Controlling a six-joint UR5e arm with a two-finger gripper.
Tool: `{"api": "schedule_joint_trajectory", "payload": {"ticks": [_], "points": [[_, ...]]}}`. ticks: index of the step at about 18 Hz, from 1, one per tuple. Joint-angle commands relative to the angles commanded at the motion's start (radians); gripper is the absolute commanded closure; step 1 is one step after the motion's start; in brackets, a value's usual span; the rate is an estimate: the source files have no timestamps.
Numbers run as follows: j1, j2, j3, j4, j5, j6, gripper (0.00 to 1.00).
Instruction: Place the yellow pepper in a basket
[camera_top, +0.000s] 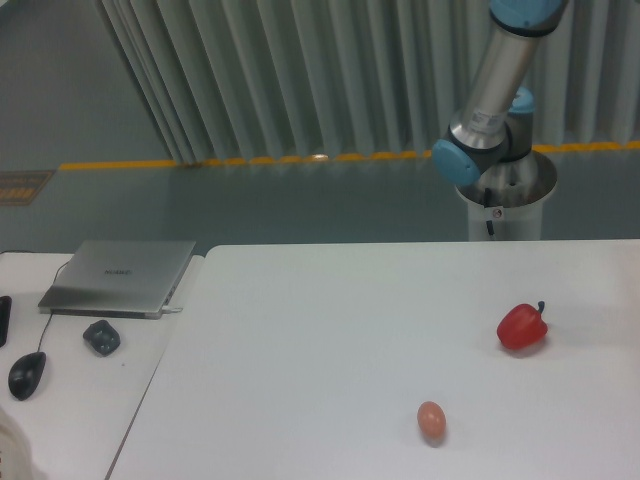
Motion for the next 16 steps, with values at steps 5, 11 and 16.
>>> {"api": "schedule_joint_trajectory", "payload": {"ticks": [5, 11, 16], "points": [[0.015, 0.015, -0.002, 0.002, 0.002, 0.003, 0.0], [-0.024, 0.051, -0.034, -0.003, 0.008, -0.062, 0.0], [-0.15, 0.08, -0.028, -0.032, 0.106, -0.248, 0.0]]}}
